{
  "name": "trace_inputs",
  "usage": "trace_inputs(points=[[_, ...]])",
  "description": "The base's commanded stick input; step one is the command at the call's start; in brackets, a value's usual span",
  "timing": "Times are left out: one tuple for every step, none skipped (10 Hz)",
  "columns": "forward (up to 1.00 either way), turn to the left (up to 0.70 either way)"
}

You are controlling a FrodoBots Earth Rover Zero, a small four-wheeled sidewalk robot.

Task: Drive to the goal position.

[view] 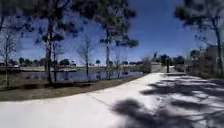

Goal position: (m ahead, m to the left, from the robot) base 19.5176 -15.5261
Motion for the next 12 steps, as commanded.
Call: trace_inputs(points=[[0.00, -0.70], [0.00, -0.70], [0.00, -0.70], [0.00, -0.70], [0.00, -0.70], [0.00, -0.70], [0.00, -0.22], [0.00, 0.00], [0.00, 0.00], [0.00, 0.00], [0.00, 0.00], [0.00, 0.00]])
